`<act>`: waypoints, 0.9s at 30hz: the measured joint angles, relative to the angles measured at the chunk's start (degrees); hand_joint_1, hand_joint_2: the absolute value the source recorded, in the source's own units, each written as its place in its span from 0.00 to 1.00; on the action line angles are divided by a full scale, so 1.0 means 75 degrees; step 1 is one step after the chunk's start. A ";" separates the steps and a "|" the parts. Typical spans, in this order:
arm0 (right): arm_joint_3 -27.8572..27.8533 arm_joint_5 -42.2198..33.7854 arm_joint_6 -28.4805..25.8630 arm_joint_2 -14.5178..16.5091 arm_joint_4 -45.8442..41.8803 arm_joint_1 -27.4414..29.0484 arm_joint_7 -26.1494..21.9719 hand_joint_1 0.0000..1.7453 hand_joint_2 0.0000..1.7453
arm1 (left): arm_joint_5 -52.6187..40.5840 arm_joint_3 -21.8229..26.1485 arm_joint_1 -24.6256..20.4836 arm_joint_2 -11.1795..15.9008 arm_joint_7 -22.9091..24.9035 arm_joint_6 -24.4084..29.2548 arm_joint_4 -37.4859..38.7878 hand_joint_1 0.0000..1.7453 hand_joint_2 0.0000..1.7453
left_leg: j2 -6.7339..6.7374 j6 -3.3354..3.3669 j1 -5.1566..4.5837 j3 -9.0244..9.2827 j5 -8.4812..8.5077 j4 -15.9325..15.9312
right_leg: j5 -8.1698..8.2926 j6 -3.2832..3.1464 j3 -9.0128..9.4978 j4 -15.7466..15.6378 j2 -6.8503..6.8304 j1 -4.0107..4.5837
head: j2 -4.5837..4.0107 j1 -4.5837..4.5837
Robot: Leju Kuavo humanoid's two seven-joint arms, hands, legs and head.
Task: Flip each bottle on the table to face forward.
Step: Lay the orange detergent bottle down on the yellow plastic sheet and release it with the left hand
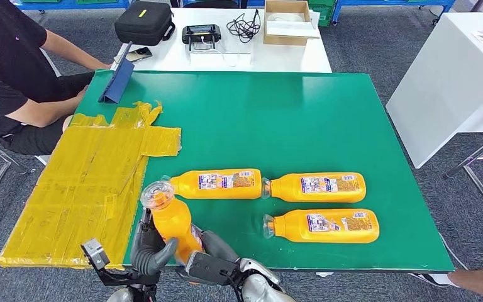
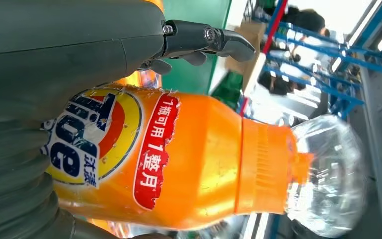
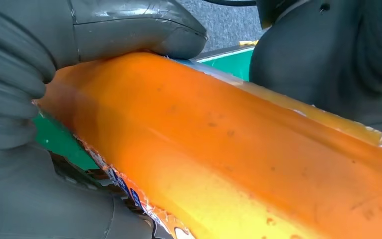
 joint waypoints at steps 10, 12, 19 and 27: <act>0.0140 -0.0169 -0.0086 0.0028 0.0165 -0.0084 0.0080 1.00 1.00 | -0.1942 -0.0399 -0.0010 -0.0010 -0.0284 0.1922 -0.0235 0.00 1.00 | 0.0000 0.0000 0.0001 0.0032 0.0000 -0.0001 | 0.0000 0.0000 0.0033 -0.0001 0.0000 0.0001 | 0.0000 0.0001; 0.0168 -0.0208 -0.0086 0.0029 0.0199 -0.0102 0.0080 1.00 1.00 | -0.1952 -0.0431 -0.0012 -0.0005 -0.0286 0.1971 -0.0235 0.00 1.00 | 0.0001 0.0000 0.0000 0.0038 0.0000 -0.0001 | 0.0000 -0.0001 0.0038 -0.0001 0.0000 0.0001 | 0.0000 0.0001; 0.0274 -0.0326 -0.0086 0.0026 0.0277 -0.0155 0.0076 1.00 1.00 | -0.1935 -0.0482 -0.0017 0.0023 -0.0286 0.1973 -0.0235 1.00 1.00 | 0.0003 0.0000 0.0001 0.0046 0.0000 -0.0001 | 0.0001 -0.0001 0.0042 0.0000 0.0001 0.0001 | 0.0000 0.0001; 0.0381 -0.0551 -0.0143 0.0026 0.0365 -0.0182 -0.0006 1.00 1.00 | -0.1678 -0.0571 -0.0034 0.0138 -0.0286 0.1693 -0.0257 1.00 1.00 | 0.0011 -0.0001 0.0003 0.0044 0.0001 -0.0001 | 0.0001 -0.0001 0.0039 0.0001 0.0005 0.0002 | 0.0000 0.0000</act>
